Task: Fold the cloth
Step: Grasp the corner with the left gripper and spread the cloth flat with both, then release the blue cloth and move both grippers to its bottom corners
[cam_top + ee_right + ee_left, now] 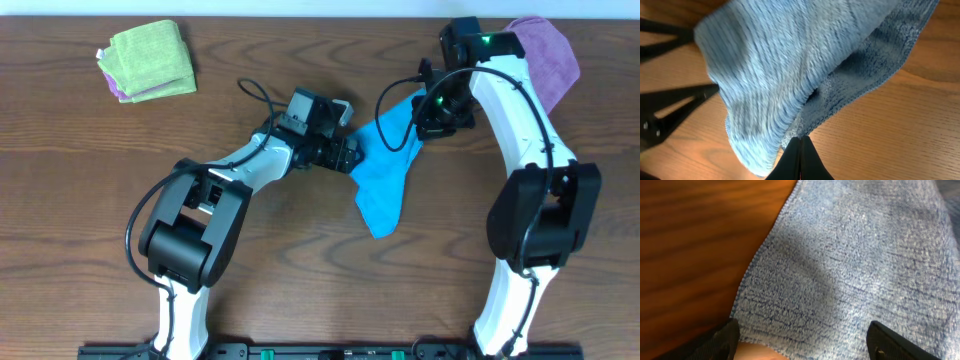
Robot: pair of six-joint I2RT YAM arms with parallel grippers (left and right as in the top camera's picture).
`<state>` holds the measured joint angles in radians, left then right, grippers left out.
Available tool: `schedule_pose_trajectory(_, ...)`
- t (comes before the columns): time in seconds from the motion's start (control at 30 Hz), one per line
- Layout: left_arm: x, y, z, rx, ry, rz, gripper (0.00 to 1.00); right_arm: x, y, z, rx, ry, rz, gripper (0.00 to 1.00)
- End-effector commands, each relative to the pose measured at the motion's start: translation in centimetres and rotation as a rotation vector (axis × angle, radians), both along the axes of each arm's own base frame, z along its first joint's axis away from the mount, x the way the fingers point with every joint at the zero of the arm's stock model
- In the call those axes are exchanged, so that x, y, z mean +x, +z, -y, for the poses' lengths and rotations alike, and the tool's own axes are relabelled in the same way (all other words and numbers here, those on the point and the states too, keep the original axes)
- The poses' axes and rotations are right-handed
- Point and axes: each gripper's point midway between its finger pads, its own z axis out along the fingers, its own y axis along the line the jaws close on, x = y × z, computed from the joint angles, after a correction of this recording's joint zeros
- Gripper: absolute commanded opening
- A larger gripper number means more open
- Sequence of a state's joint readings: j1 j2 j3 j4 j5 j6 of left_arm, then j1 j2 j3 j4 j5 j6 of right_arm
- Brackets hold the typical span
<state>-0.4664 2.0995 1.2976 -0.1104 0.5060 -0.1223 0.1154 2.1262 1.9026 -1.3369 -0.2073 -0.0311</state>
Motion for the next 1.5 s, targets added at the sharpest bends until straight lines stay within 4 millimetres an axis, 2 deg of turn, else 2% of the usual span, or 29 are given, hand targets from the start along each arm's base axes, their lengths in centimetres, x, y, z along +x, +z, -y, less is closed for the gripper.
schedule_pose_trajectory(0.0, -0.5, -7.5, -6.2, 0.327, 0.084, -0.052, 0.84, 0.1, 0.3, -0.4, 0.008, 0.017, 0.014, 0.02)
schedule_pose_trajectory(0.4, 1.9, -6.9, -10.9, 0.624, 0.117, 0.075, 0.88, 0.0, 0.3, -0.3, 0.007, 0.017, 0.009, 0.02)
schedule_pose_trajectory(0.63, 3.4, -5.9, -13.6, 0.800, 0.117, 0.170, 0.88, -1.3, 0.3, -0.1, -0.003, 0.036, -0.042, 0.01)
schedule_pose_trajectory(0.8, 5.5, -4.0, -13.9, 0.863, 0.110, 0.249, 0.89, -3.2, 0.3, 1.4, -0.086, 0.039, -0.116, 0.01)
schedule_pose_trajectory(1.0, 8.0, -1.3, -12.9, 0.858, 0.104, 0.327, 0.89, -6.1, 0.9, 6.1, -0.366, -0.043, -0.234, 0.02)
schedule_pose_trajectory(1.1, 8.8, -0.3, -13.0, 0.879, 0.110, 0.357, 0.91, -6.8, 1.2, 6.8, -0.409, -0.054, -0.265, 0.01)
schedule_pose_trajectory(1.13, 9.0, -0.1, -13.0, 0.881, 0.114, 0.364, 0.92, -6.9, 1.2, 6.7, -0.401, -0.055, -0.269, 0.07)
schedule_pose_trajectory(1.2, 9.2, 0.2, -12.9, 0.878, 0.118, 0.369, 0.92, -7.0, 1.2, 6.2, -0.374, -0.058, -0.277, 0.53)
schedule_pose_trajectory(1.27, 9.2, 0.4, -12.9, 0.880, 0.115, 0.363, 0.92, -7.1, 1.2, 6.2, -0.373, -0.058, -0.280, 0.75)
schedule_pose_trajectory(1.3, 9.2, 0.5, -12.9, 0.881, 0.114, 0.362, 0.92, -7.2, 1.2, 6.2, -0.373, -0.058, -0.282, 0.90)
schedule_pose_trajectory(1.37, 9.2, 0.7, -12.9, 0.880, 0.116, 0.358, 0.93, -7.2, 1.2, 6.2, -0.373, -0.058, -0.281, 0.96)
schedule_pose_trajectory(1.47, 9.4, 1.0, -12.8, 0.874, 0.127, 0.358, 0.94, -6.4, 1.0, 6.1, -0.368, -0.062, -0.251, 0.96)
